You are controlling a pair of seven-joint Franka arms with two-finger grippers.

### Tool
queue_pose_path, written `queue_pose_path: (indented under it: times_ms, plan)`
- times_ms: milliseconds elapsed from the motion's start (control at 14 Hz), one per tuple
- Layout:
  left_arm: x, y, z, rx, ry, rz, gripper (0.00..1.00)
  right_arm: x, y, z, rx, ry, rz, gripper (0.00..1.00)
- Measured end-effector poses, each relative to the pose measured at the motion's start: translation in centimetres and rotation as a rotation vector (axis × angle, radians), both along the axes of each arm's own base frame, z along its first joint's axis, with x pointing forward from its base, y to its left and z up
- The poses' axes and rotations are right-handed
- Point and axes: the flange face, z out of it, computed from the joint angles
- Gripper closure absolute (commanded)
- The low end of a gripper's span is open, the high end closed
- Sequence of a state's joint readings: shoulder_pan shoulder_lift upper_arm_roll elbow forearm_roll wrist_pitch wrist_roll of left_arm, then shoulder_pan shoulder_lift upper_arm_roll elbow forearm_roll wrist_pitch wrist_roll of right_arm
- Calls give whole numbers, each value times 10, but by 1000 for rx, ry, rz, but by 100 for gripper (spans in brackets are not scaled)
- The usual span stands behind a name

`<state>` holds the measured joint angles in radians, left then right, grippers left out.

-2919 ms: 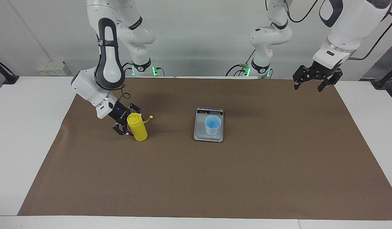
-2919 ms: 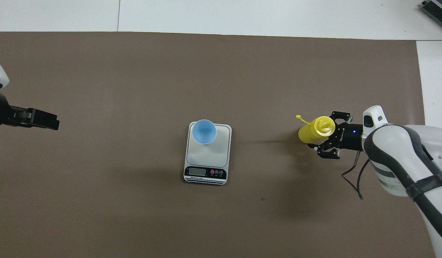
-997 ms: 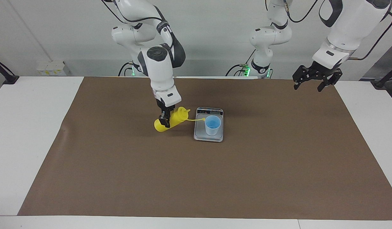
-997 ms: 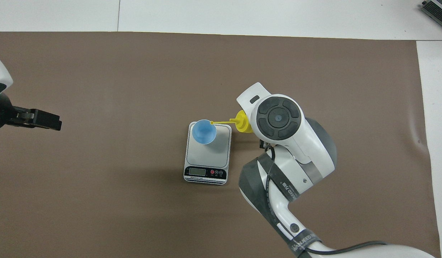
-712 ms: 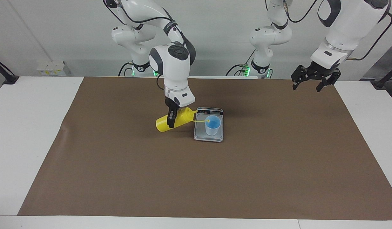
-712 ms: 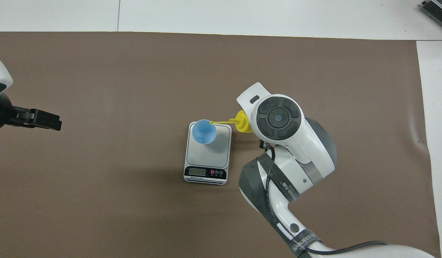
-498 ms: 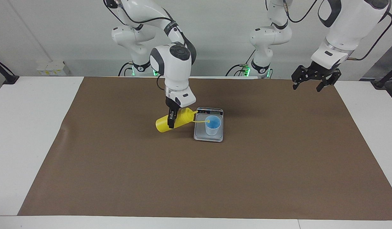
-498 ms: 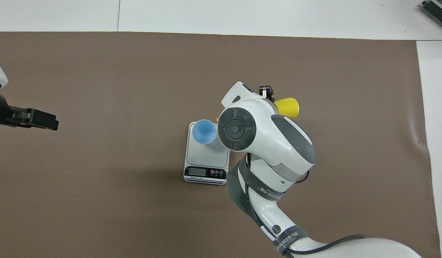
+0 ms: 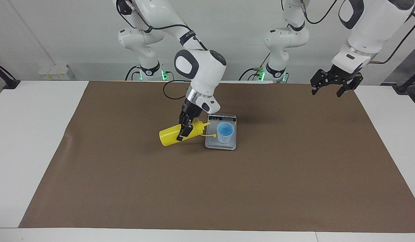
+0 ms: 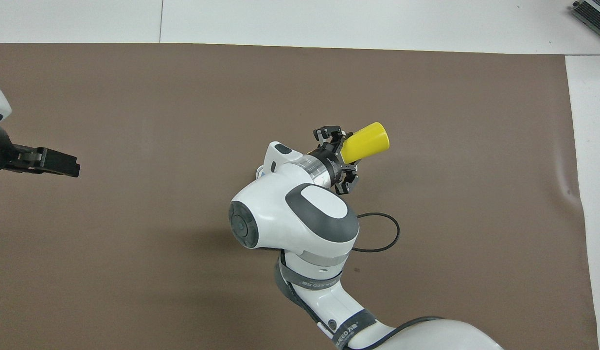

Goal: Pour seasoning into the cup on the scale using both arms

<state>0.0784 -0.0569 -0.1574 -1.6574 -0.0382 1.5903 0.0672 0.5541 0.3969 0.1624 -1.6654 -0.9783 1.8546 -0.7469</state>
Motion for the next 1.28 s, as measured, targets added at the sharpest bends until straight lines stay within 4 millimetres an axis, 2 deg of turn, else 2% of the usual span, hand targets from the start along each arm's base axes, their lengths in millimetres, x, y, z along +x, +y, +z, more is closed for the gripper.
queue_pose_path:
  times_ms: [285,570,854,1139,1282]
  plan:
    - [0,1,0,0,0,2,0,-2,4,-4,-59,-24,27,100]
    - [0,2,0,0,-1,3,0,-18,19,-3,-130,-89,29,100]
    - [0,0,0,0,-2,2,0,-23,21,-9,-139,-103,30,100]
    - [0,-2,0,0,0,44,0,-43,38,-23,-134,-167,43,100]
    - [0,-3,0,0,-1,45,0,-48,39,-27,-138,-172,48,100]
